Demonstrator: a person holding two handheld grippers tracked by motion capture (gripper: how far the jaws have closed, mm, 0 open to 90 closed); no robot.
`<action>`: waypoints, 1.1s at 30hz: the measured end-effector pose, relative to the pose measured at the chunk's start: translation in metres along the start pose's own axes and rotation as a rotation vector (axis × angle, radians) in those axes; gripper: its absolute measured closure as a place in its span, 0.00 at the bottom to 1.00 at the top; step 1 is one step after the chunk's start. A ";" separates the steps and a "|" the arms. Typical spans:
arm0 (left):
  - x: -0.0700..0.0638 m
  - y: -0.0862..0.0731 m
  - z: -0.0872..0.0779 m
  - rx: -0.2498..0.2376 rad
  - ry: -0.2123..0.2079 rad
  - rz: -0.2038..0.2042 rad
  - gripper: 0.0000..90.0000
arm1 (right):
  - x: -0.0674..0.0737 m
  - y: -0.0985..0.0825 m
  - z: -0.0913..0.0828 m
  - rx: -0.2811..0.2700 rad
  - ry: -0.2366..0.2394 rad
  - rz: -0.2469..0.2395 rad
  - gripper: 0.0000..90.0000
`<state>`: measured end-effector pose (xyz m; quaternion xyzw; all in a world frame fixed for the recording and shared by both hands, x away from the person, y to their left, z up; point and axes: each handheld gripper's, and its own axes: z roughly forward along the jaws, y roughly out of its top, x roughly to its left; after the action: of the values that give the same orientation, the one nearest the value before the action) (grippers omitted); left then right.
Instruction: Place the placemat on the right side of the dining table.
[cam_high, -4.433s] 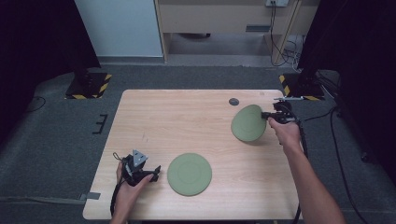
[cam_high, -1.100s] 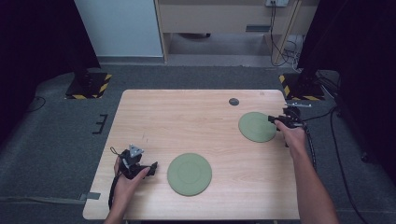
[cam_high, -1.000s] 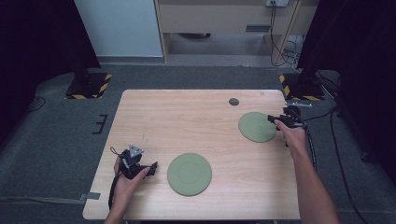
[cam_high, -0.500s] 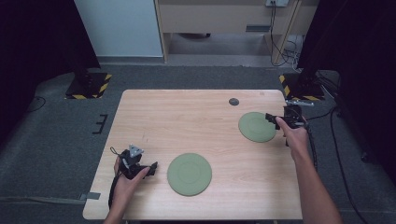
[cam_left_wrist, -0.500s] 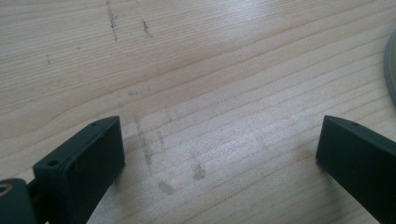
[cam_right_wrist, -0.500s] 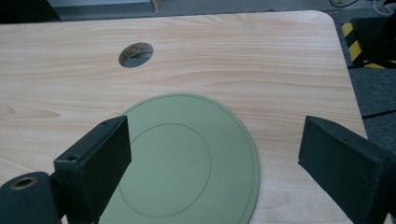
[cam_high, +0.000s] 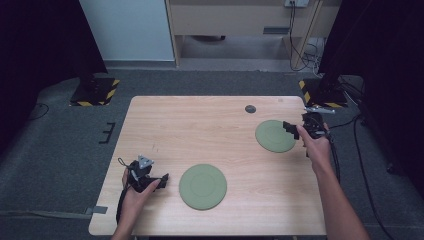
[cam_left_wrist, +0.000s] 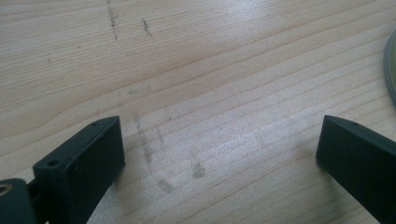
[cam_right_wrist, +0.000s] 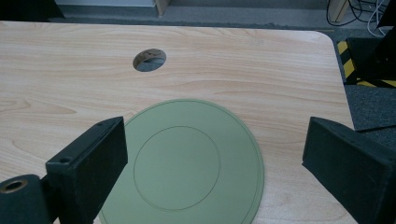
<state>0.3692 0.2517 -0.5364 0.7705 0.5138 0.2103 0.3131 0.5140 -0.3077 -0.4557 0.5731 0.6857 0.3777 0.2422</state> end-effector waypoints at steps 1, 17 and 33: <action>0.000 0.000 0.000 0.000 0.000 0.000 0.00 | 0.000 0.000 -0.001 0.001 0.000 0.003 0.08; -0.001 -0.001 -0.001 0.000 0.008 -0.005 0.00 | 0.004 -0.002 -0.020 -0.039 0.031 -0.016 0.06; -0.001 -0.001 -0.001 0.000 0.010 -0.007 0.00 | 0.017 -0.011 -0.034 -0.065 0.069 -0.043 0.06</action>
<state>0.3675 0.2508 -0.5363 0.7675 0.5182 0.2132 0.3113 0.4779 -0.2999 -0.4424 0.5368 0.6933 0.4139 0.2448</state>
